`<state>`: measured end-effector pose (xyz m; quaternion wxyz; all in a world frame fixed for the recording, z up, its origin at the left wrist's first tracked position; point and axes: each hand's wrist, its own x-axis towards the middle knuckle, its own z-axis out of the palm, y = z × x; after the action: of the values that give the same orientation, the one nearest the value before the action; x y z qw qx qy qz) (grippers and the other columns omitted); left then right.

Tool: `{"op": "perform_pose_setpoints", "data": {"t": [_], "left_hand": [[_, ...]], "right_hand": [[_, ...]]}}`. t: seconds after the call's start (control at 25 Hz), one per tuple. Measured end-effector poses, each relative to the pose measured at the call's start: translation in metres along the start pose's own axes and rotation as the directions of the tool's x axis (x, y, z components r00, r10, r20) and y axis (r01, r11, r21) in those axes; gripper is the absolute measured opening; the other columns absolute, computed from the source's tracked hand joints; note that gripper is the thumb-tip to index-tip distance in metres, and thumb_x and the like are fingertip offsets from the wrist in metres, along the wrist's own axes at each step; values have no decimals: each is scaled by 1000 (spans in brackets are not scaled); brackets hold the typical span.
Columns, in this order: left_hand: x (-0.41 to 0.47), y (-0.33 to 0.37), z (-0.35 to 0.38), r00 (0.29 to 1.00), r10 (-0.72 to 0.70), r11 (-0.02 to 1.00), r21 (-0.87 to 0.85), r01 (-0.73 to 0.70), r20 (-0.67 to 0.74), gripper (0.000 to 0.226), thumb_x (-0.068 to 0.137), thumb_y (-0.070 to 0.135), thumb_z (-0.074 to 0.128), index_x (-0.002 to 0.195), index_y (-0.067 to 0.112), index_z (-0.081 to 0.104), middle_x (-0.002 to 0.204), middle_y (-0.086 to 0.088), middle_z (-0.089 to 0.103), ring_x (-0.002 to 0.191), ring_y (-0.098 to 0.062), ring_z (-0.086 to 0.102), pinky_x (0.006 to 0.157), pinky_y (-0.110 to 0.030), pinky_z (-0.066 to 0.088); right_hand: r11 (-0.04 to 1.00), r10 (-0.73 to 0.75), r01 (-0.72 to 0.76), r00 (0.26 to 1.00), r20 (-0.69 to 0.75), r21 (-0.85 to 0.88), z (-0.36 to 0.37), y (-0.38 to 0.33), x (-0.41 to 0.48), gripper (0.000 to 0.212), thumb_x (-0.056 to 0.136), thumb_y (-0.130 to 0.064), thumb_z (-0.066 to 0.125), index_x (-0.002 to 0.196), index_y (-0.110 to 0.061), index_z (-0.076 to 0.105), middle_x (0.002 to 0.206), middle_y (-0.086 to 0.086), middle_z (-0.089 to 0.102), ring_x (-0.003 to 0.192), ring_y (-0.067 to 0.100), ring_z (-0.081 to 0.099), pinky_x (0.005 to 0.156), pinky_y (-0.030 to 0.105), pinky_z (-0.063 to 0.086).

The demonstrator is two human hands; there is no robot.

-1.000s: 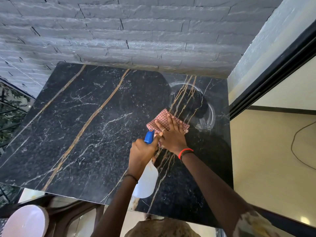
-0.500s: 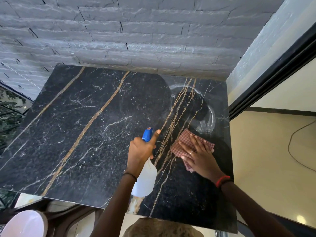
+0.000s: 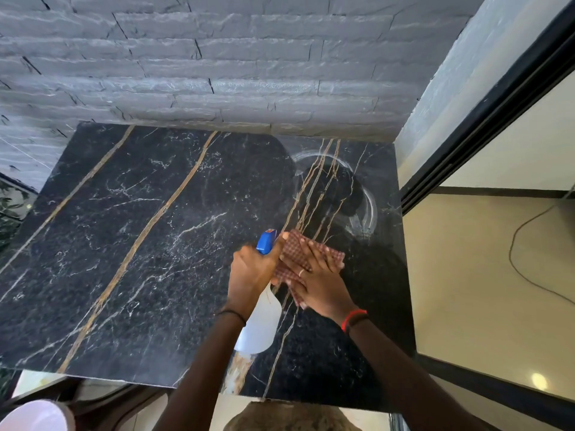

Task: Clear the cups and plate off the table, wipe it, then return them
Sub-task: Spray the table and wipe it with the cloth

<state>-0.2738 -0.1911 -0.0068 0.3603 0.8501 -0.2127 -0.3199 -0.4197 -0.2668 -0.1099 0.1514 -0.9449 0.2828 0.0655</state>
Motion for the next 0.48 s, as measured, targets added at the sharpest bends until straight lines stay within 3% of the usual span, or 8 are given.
{"op": "perform_pose_setpoints", "data": {"t": [0.08, 0.2, 0.32, 0.48], "left_hand": [[0, 10, 14, 999, 23, 1000, -9, -23, 28, 52, 84, 58, 59, 78, 7, 60, 56, -4, 54, 40, -11, 47, 46, -20, 34], [-5, 29, 38, 986, 92, 995, 31, -97, 136, 42, 86, 57, 57, 79, 16, 55, 52, -2, 58, 42, -7, 60, 48, -16, 42], [-9, 50, 67, 975, 141, 985, 74, -155, 174, 55, 84, 64, 56, 77, 10, 59, 55, -7, 65, 51, -14, 69, 52, -19, 51], [-13, 69, 103, 973, 158, 967, 172, -187, 170, 61, 80, 68, 57, 77, 7, 61, 68, -13, 68, 65, -25, 70, 68, -35, 59]], "right_hand": [[994, 111, -111, 994, -23, -15, 6, 19, -45, 53, 96, -55, 20, 148, -44, 18, 160, 8, 1, 148, 28, -2, 117, 50, -8], [953, 301, -302, 951, -66, -7, 5, 54, -90, 52, 97, -49, 38, 147, -39, 26, 160, 12, 8, 148, 31, 4, 117, 49, -4], [908, 418, -416, 906, -73, 42, -3, 78, -108, 53, 97, -46, 44, 147, -36, 28, 160, 12, 9, 148, 31, 3, 119, 47, -2], [895, 444, -436, 887, -126, 90, -4, 78, -108, 51, 95, -42, 50, 144, -32, 37, 158, 15, 18, 147, 34, 11, 118, 53, 8]]}}
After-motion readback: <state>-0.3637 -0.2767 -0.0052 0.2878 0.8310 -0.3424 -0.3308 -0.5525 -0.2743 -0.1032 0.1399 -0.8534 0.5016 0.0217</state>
